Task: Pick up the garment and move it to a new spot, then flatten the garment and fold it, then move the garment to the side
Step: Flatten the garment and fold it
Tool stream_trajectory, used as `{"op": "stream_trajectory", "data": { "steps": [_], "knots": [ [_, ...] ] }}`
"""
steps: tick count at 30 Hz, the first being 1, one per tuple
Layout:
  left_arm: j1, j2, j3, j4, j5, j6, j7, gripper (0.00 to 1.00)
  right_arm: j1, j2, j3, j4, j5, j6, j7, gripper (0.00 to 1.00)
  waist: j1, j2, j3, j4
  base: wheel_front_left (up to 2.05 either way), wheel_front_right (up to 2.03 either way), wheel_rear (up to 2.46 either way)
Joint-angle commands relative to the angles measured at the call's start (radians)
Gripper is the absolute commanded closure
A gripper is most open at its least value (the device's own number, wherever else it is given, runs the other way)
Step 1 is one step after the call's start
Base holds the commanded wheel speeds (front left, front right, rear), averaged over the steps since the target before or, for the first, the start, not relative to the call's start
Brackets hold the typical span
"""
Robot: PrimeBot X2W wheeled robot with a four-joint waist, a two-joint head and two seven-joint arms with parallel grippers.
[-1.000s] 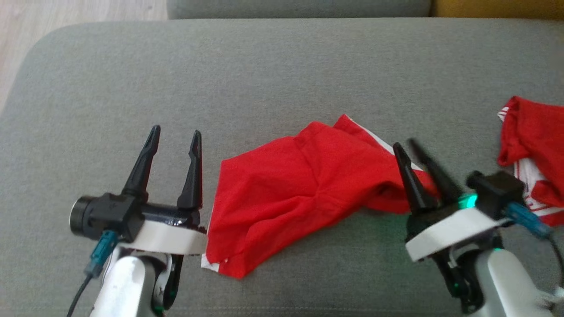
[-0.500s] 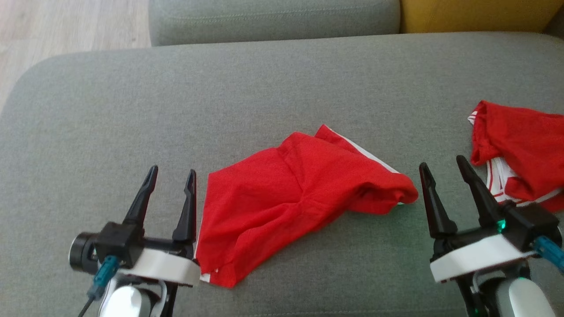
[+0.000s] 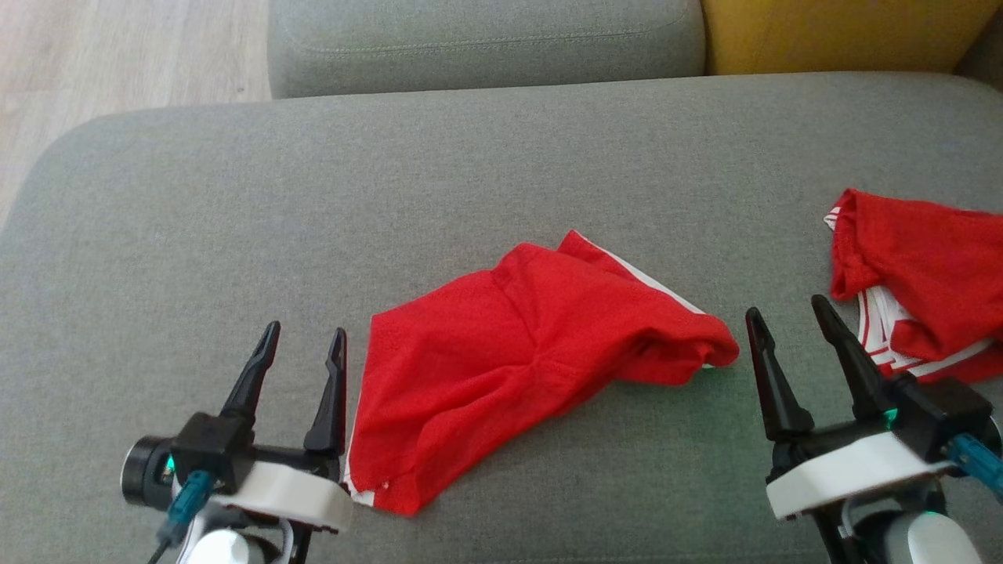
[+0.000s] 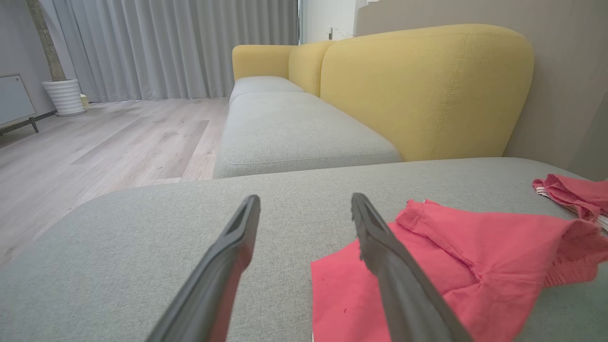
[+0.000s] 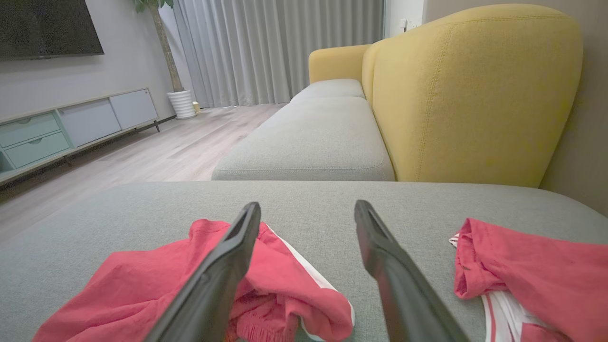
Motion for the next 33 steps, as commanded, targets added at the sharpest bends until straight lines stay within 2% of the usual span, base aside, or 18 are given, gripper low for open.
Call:
{"op": "stream_trajectory", "data": {
  "steps": [1, 11, 15, 18, 27, 31, 33],
  "knots": [
    [-0.028, 0.016, 0.03, -0.034, -0.005, 0.008, 0.0, 0.0, -0.018, 0.0, 0.018, -0.043, -0.004, 0.007, 0.001, 0.0, 0.0, -0.0001, 0.001, 0.0, 0.0, 0.0, 0.0],
    [-0.031, 0.019, 0.023, -0.036, -0.01, 0.017, 0.0, 0.0, -0.026, 0.004, 0.018, -0.038, -0.005, 0.007, 0.006, 0.0, 0.0, -0.0001, 0.005, 0.0, 0.0, 0.0, 0.0],
    [-0.045, 0.019, 0.017, -0.038, -0.01, 0.018, 0.0, 0.0, -0.06, -0.021, 0.07, -0.022, -0.011, 0.007, 0.028, 0.0, 0.0, -0.0001, 0.018, 0.008, 0.0, 0.0, 0.0],
    [-0.065, 0.016, 0.009, -0.036, -0.011, 0.013, -0.001, 0.0, -0.12, -0.077, 0.196, 0.011, -0.004, 0.007, 0.084, 0.0, 0.0, -0.0001, 0.036, 0.025, 0.0, 0.0, 0.0],
    [-0.132, -0.007, -0.021, -0.009, -0.016, -0.001, -0.013, 0.0, -0.393, -0.247, 0.699, 0.161, 0.13, 0.007, 0.273, 0.0, 0.0, -0.0001, 0.099, 0.118, 0.0, 0.0, 0.0],
    [-0.159, -0.02, -0.031, 0.001, -0.017, -0.004, -0.019, 0.0, -0.502, -0.288, 0.842, 0.227, 0.189, 0.007, 0.317, 0.0, 0.0, -0.0001, 0.129, 0.16, 0.0, 0.0, 0.0],
    [-0.164, -0.022, -0.032, 0.004, -0.018, -0.004, -0.02, 0.0, -0.528, -0.293, 0.866, 0.241, 0.199, 0.007, 0.318, 0.0, 0.0, -0.0001, 0.137, 0.168, 0.0, 0.0, 0.0]
  ]
}}
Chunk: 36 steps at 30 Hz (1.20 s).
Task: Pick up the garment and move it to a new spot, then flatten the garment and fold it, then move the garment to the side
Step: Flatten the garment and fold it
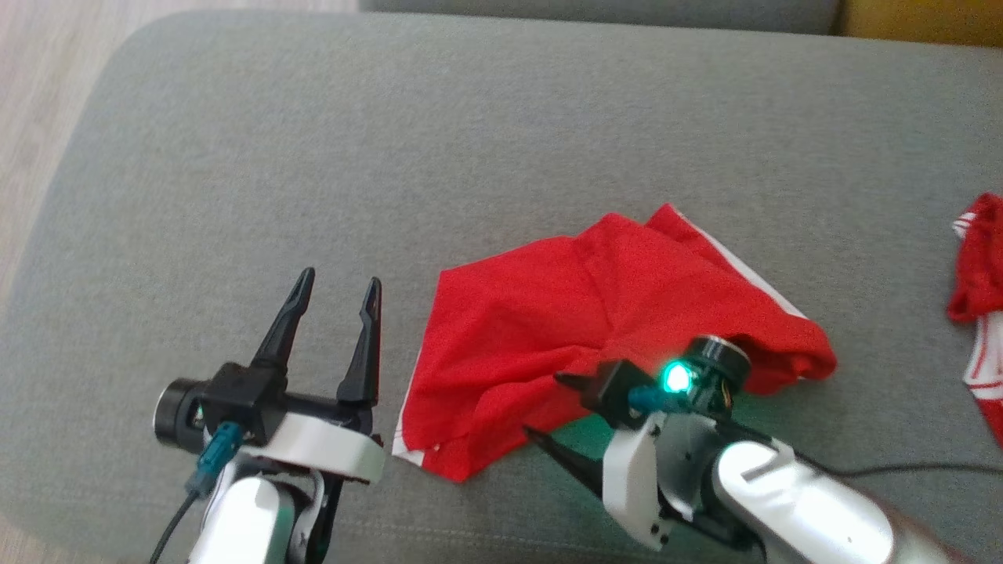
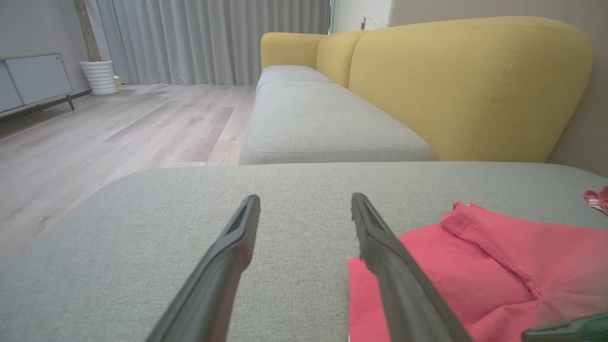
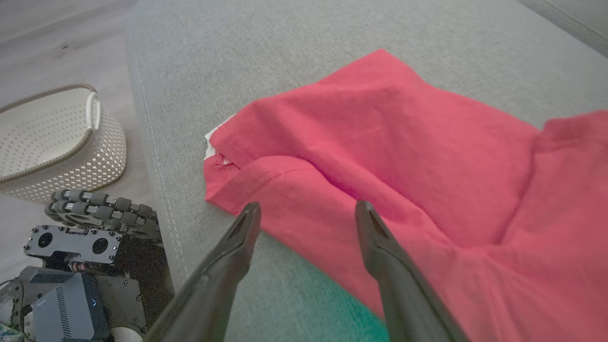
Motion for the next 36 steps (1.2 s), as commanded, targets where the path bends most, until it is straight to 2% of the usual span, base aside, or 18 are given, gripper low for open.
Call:
{"op": "stream_trajectory", "data": {
  "steps": [1, 8, 9, 10, 11, 16, 21, 24, 29, 36],
  "knots": [
    [-0.05, 0.0, 0.027, -0.027, -0.011, -0.001, -0.01, 0.0, -0.042, -0.007, 0.014, -0.017, 0.01, 0.007, 0.001, 0.0, 0.0, 0.0, 0.027, 0.028, 0.0, 0.0, 0.0],
    [-0.074, -0.018, 0.025, -0.021, -0.016, -0.002, -0.013, 0.0, -0.175, -0.023, 0.174, 0.092, 0.07, 0.007, 0.079, 0.0, 0.0, 0.0, 0.059, 0.055, 0.0, 0.0, 0.0],
    [-0.076, -0.02, 0.025, -0.022, -0.016, -0.003, -0.013, 0.0, -0.189, -0.023, 0.198, 0.101, 0.088, 0.007, 0.091, 0.06, 0.0, 0.0, 0.061, 0.056, 0.0, 0.0, 0.0],
    [-0.077, -0.022, 0.026, -0.023, -0.015, -0.003, -0.013, 0.0, -0.202, -0.023, 0.215, 0.106, 0.104, 0.007, 0.096, 0.58, 0.0, 0.0, 0.063, 0.057, 0.0, 0.0, 0.0],
    [-0.078, -0.024, 0.026, -0.024, -0.015, -0.004, -0.013, 0.0, -0.213, -0.024, 0.226, 0.112, 0.119, 0.007, 0.097, 1.0, 0.0, 0.0, 0.064, 0.057, 0.0, 0.0, 0.0],
    [-0.076, -0.031, 0.035, -0.03, -0.011, -0.003, -0.013, 0.0, -0.241, -0.019, 0.202, 0.1, 0.161, 0.007, 0.029, 1.0, 0.0, 0.0, 0.066, 0.046, 0.0, 0.0, 0.0],
    [-0.068, -0.03, 0.05, -0.036, 0.0, -0.006, -0.013, 0.0, -0.198, 0.007, 0.058, 0.048, 0.176, 0.007, -0.084, 1.0, 0.0, 0.0, 0.061, 0.011, 0.0, 0.0, 0.0],
    [-0.065, -0.027, 0.057, -0.038, 0.005, -0.009, -0.013, 0.0, -0.137, 0.032, -0.084, 0.027, 0.177, 0.007, -0.135, 1.0, 0.0, 0.0, 0.056, -0.018, 0.0, 0.0, 0.0],
    [-0.063, -0.023, 0.06, -0.038, 0.014, -0.017, -0.013, 0.0, 0.011, 0.098, -0.38, 0.024, 0.177, 0.007, -0.198, 1.0, 0.0, 0.0, 0.05, -0.059, 0.0, 0.0, 0.0],
    [-0.058, -0.015, 0.061, -0.037, 0.022, -0.022, -0.013, 0.0, 0.247, 0.265, -0.794, 0.025, 0.247, 0.007, -0.263, 1.0, 0.0, 0.0, 0.052, -0.105, 0.0, 0.0, 0.0]
  ]
}}
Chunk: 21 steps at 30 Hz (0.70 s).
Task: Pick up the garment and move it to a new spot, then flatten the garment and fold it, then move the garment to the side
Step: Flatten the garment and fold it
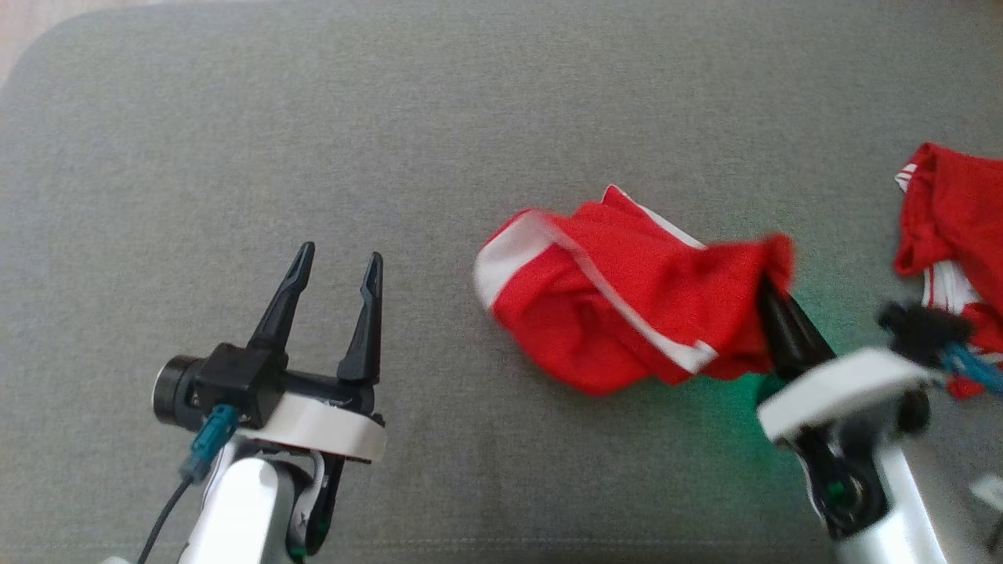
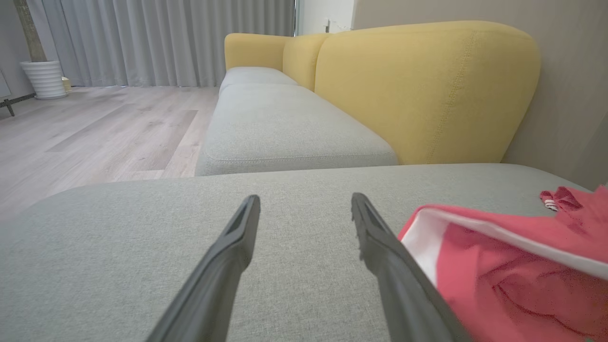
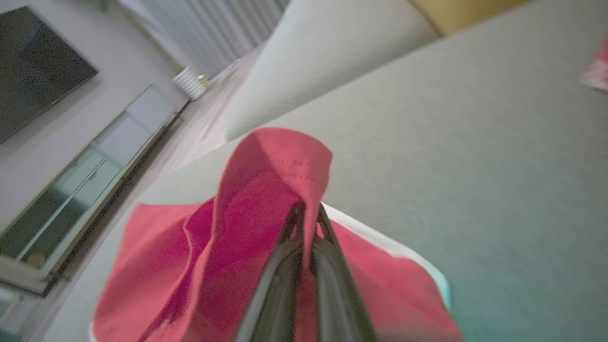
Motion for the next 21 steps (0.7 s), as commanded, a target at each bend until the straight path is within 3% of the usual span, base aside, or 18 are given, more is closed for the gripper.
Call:
{"op": "stream_trajectory", "data": {
  "steps": [1, 6, 7, 8, 9, 10, 15, 21],
  "knots": [
    [-0.018, 0.016, 0.037, -0.033, 0.011, -0.001, -0.012, 0.0, 0.017, 0.023, -0.026, -0.026, 0.028, 0.007, -0.012, 1.0, 0.0, 0.0, 0.004, -0.009, 0.0, 0.0, 0.0],
    [-0.024, 0.021, 0.036, -0.03, 0.013, -0.005, -0.012, 0.0, 0.067, 0.065, -0.164, 0.048, 0.125, 0.007, -0.013, 1.0, 0.0, 0.0, 0.011, -0.027, 0.0, 0.0, 0.0],
    [-0.025, 0.022, 0.036, -0.029, 0.013, -0.005, -0.012, 0.0, 0.064, 0.068, -0.169, 0.059, 0.143, 0.007, -0.012, 0.75, 0.0, 0.0, 0.011, -0.03, 0.0, 0.0, 0.0],
    [-0.025, 0.022, 0.036, -0.029, 0.013, -0.005, -0.012, 0.0, 0.064, 0.068, -0.169, 0.059, 0.143, 0.007, -0.012, 0.75, 0.0, 0.0, 0.011, -0.03, 0.0, 0.0, 0.0],
    [-0.026, 0.022, 0.036, -0.028, 0.013, -0.005, -0.012, 0.0, 0.059, 0.069, -0.168, 0.068, 0.151, 0.007, -0.014, 0.16, 0.0, 0.0, 0.011, -0.032, 0.0, 0.0, 0.0],
    [-0.027, 0.023, 0.036, -0.026, 0.013, -0.006, -0.012, 0.0, 0.055, 0.07, -0.165, 0.075, 0.151, 0.007, -0.018, 0.0, 0.0, 0.0, 0.01, -0.033, 0.0, 0.0, 0.0],
    [-0.022, 0.027, 0.036, -0.018, 0.012, -0.006, -0.012, 0.0, 0.045, 0.072, -0.136, 0.046, 0.131, 0.007, -0.034, 0.0, 0.0, 0.0, -0.004, -0.04, 0.0, 0.0, 0.0],
    [-0.007, 0.033, 0.04, -0.012, 0.009, 0.001, -0.012, 0.0, 0.087, 0.033, -0.106, -0.106, 0.015, 0.007, -0.034, 0.0, 0.0, 0.0, -0.031, -0.044, 0.0, 0.0, 0.0]
  ]
}}
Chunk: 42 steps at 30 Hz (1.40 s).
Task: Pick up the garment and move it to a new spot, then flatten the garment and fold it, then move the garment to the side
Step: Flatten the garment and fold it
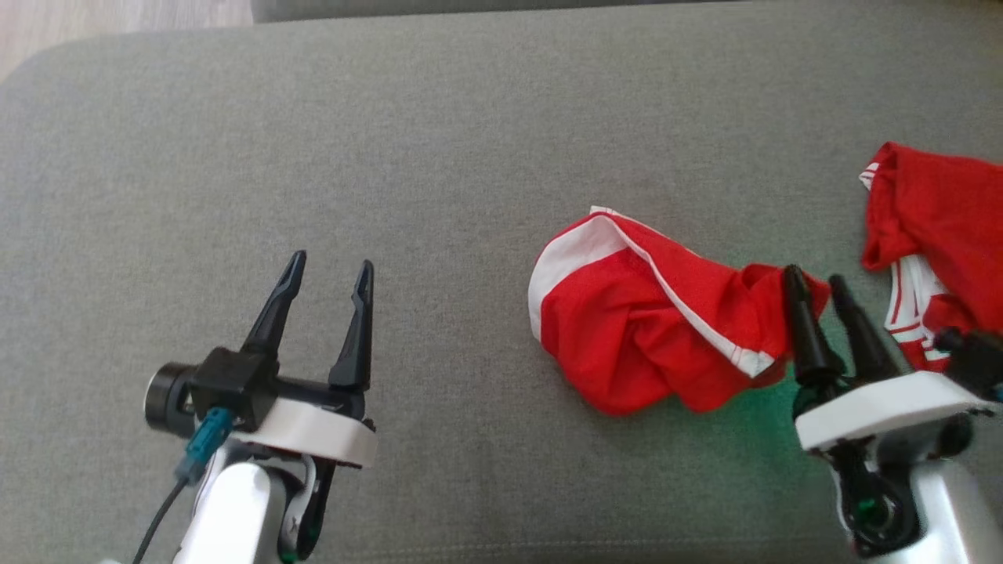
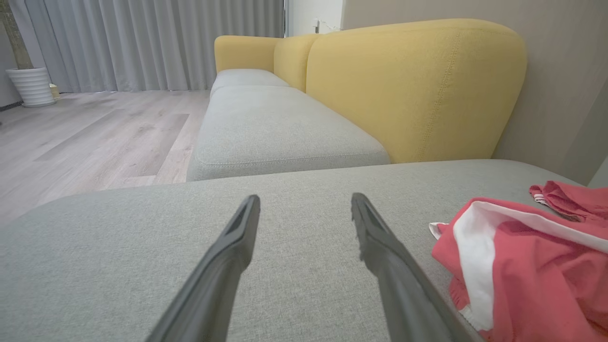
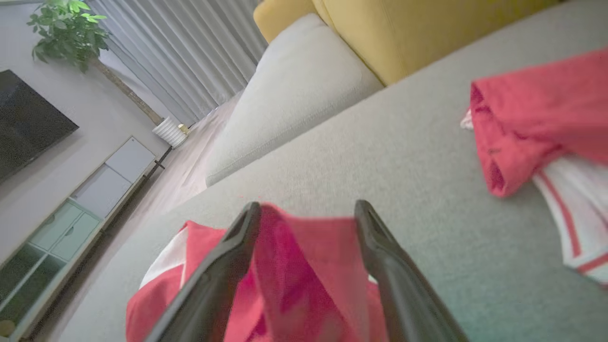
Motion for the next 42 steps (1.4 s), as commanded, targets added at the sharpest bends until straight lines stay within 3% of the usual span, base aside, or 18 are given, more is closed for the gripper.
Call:
{"op": "stream_trajectory", "data": {
  "steps": [1, 7, 9, 13, 27, 35, 42],
  "knots": [
    [-0.007, 0.016, 0.04, -0.031, 0.007, 0.006, -0.012, 0.0, 0.008, -0.024, 0.021, -0.07, -0.031, 0.007, -0.002, 0.0, 0.0, 0.0, -0.011, -0.002, 0.0, 0.0, 0.0],
    [0.017, 0.021, 0.052, -0.034, 0.0, 0.02, -0.012, 0.0, 0.052, -0.063, 0.021, -0.229, -0.222, 0.007, 0.006, 0.0, 0.0, 0.0, -0.045, -0.009, 0.0, 0.0, 0.0],
    [0.032, 0.024, 0.054, -0.035, -0.003, 0.024, -0.012, 0.0, 0.064, -0.08, 0.042, -0.289, -0.335, 0.007, 0.005, 0.0, 0.0, 0.0, -0.064, -0.011, 0.0, 0.0, 0.0],
    [0.052, 0.028, 0.05, -0.034, -0.007, 0.026, -0.011, 0.0, 0.096, -0.078, 0.068, -0.342, -0.417, 0.007, 0.013, 0.0, 0.0, 0.0, -0.087, -0.007, 0.0, 0.0, 0.0],
    [0.076, 0.044, 0.042, -0.052, -0.014, 0.037, 0.008, 0.0, 0.148, -0.034, 0.064, -0.365, -0.445, 0.007, 0.016, 0.0, 0.0, 0.0, -0.098, -0.011, 0.0, 0.0, 0.0],
    [0.074, 0.047, 0.037, -0.059, -0.016, 0.043, 0.008, 0.0, 0.143, -0.039, 0.073, -0.366, -0.457, 0.007, 0.015, 0.0, 0.0, 0.0, -0.091, -0.009, 0.0, 0.0, 0.0],
    [0.058, 0.046, 0.025, -0.058, -0.019, 0.042, 0.008, 0.0, 0.202, -0.072, 0.151, -0.333, -0.473, 0.007, 0.082, 0.0, 0.0, 0.0, -0.071, 0.003, 0.0, 0.0, 0.0]
  ]
}}
